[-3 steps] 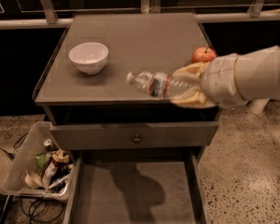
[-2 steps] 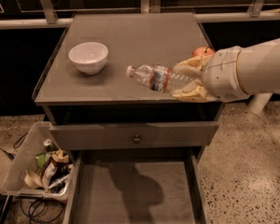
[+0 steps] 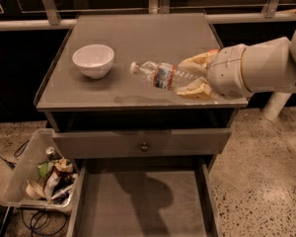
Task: Pick water bottle from middle drawer and place on counter
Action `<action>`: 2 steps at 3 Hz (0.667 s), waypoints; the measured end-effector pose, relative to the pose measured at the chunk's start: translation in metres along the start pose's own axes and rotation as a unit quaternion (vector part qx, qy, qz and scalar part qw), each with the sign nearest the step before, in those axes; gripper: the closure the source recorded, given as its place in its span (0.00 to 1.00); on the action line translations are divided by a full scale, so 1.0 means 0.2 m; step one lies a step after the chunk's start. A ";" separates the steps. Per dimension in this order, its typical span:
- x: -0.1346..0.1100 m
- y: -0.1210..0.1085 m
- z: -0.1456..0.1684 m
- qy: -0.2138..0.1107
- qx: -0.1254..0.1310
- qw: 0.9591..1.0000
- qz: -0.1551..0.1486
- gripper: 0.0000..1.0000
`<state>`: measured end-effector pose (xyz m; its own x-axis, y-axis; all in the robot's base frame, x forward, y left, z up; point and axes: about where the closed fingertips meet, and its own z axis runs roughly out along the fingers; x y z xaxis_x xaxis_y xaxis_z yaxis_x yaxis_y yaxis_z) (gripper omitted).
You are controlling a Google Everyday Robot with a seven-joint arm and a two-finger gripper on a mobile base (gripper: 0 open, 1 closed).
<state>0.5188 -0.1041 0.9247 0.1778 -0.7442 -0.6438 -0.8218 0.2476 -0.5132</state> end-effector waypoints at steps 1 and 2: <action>0.05 -0.23 0.16 -0.028 0.014 0.999 0.019 1.00; 0.05 -0.48 0.33 -0.043 0.020 0.998 0.036 1.00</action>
Offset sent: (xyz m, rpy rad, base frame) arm 0.1910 0.0188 0.0147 0.1739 0.0048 -0.0473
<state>0.6339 -0.0941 0.9306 0.1662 -0.6683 -0.7251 -0.8118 0.3246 -0.4853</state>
